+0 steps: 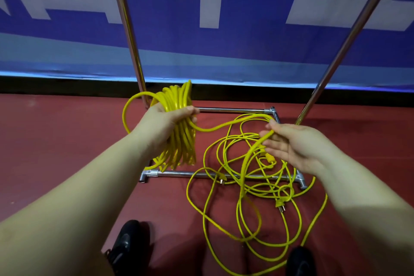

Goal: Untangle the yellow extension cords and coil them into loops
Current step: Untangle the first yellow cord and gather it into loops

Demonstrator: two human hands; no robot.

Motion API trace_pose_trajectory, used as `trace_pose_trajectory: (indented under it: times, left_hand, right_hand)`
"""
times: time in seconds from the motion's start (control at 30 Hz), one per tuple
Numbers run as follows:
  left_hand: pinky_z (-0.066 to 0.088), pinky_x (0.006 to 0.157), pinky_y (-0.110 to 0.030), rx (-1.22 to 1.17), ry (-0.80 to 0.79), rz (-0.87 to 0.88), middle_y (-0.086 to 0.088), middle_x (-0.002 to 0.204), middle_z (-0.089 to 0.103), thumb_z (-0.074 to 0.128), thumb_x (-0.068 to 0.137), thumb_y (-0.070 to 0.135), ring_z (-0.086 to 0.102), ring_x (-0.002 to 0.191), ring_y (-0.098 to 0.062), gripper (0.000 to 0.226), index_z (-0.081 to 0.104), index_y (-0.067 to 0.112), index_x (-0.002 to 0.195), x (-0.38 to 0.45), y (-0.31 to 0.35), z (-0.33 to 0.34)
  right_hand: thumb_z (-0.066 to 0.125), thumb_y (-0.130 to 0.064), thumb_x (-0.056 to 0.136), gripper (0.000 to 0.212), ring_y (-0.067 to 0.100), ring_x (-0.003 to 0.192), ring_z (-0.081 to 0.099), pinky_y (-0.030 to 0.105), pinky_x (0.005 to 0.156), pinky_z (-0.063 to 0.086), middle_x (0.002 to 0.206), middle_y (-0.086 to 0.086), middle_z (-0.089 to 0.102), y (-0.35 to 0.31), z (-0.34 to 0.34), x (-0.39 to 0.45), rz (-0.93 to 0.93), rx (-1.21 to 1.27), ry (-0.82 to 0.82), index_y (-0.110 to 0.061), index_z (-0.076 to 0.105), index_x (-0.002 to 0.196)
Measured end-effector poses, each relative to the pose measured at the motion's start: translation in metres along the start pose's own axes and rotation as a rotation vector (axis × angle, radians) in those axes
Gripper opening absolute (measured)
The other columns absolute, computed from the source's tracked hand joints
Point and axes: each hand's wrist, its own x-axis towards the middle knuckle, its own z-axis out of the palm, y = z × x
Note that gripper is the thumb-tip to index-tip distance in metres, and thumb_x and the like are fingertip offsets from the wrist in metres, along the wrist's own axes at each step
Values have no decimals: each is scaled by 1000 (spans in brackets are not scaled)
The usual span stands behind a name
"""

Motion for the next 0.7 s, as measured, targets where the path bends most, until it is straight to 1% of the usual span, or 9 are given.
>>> trace_pose_trajectory:
  times: [0.07,0.17,0.27,0.33,0.47,0.53,0.57,0.63,0.7]
  left_hand:
    - [54,57,-29,134,-55,26,2,64,69,59,89,8,65,58,-11,11,65,0,92,-7,-2,7]
    - [52,49,-22,211,-151,19,2,66,70,60,88,8,65,56,-9,16,64,-1,100,-16,-5,19]
    - [55,54,-26,245,-239,-5,-5,76,71,62,87,9,67,64,-16,7,63,11,94,-21,-9,26]
    - [57,62,-28,216,-300,-27,-7,84,72,61,87,7,69,71,-16,7,63,12,93,-23,-10,31]
    - [57,55,-29,160,-318,-69,-8,71,69,61,86,2,68,62,-15,6,61,8,84,-26,-13,43]
    - [59,58,-32,110,-274,-59,-6,66,68,60,86,0,67,60,-14,10,62,7,79,-24,-15,47]
    - [59,60,-33,73,-241,-62,-5,65,68,60,86,0,67,59,-14,11,62,7,78,-23,-15,48]
    - [58,58,-33,-18,-158,-86,-5,62,67,59,87,-1,66,56,-13,13,63,5,76,-19,-15,49]
    - [57,53,-31,-90,-84,-119,-5,58,66,57,88,0,64,51,-13,16,63,3,74,-16,-15,49]
  right_hand:
    - [50,-19,93,14,7,48,65,18,44,52,59,0,70,-3,7,-4,25,165,-22,-10,54,83]
    - [50,-17,94,16,8,51,67,19,45,53,60,1,70,-3,16,-5,43,302,-22,-8,56,82]
    - [50,-14,93,12,12,53,68,21,45,54,60,6,70,-2,21,-3,56,443,-4,-5,54,86]
    - [50,-11,93,12,16,51,68,24,46,55,58,12,69,-2,23,-1,78,546,23,-3,54,85]
    - [50,-13,94,15,18,52,69,27,49,56,59,15,69,-6,23,1,72,629,48,-1,53,86]
    - [52,-21,93,20,16,56,70,28,54,57,63,11,70,-8,23,1,24,487,21,-2,52,88]
    - [55,-26,91,22,15,59,70,28,58,57,67,9,72,-7,25,-1,-1,310,0,-4,54,89]
    - [62,-34,85,24,13,64,70,27,65,57,76,8,72,3,30,-4,-44,-224,-52,-10,61,88]
    - [72,-35,77,21,11,63,65,26,65,52,75,4,71,19,37,-7,-95,-678,-122,-15,65,80]
